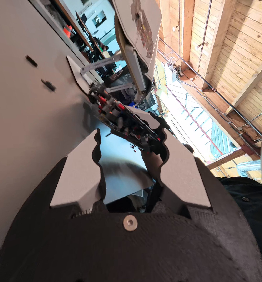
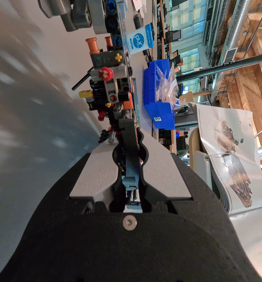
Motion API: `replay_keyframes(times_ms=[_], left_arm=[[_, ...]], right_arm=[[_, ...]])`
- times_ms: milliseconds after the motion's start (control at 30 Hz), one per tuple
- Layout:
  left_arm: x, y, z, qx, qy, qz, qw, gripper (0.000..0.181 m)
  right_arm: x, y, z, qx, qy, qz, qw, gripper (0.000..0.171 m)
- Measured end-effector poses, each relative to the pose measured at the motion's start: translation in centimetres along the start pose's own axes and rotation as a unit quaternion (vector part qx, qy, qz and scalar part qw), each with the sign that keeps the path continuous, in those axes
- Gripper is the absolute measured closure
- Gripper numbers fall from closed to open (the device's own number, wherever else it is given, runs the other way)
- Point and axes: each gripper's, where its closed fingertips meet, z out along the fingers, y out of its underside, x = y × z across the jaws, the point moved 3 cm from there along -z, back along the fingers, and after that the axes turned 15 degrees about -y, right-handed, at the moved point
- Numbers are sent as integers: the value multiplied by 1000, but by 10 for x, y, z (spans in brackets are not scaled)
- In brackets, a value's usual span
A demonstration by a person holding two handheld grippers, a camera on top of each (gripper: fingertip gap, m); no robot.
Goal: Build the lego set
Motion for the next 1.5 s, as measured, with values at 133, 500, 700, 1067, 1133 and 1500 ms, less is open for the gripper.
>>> replay_keyframes(times_ms=[133,500,700,1067,1133,1500], left_arm=[[4,9,5,-11,1,-13,1000,110],[10,20,-2,24,2,-54,998,130],[13,26,-23,92,-17,-67,993,135],[3,22,-47,166,-60,-68,982,137],[3,23,-47,163,-60,-67,982,138],[13,42,-28,156,-55,-77,983,136]], right_arm=[[-3,-3,0,2,1,-6,1000,158],[-9,-24,2,35,-1,-44,998,158],[-6,-44,11,74,2,-71,995,158],[-6,-72,41,127,-12,-112,985,158],[-6,-71,39,130,-15,-109,985,158],[-7,-46,30,162,-43,-94,981,158]])
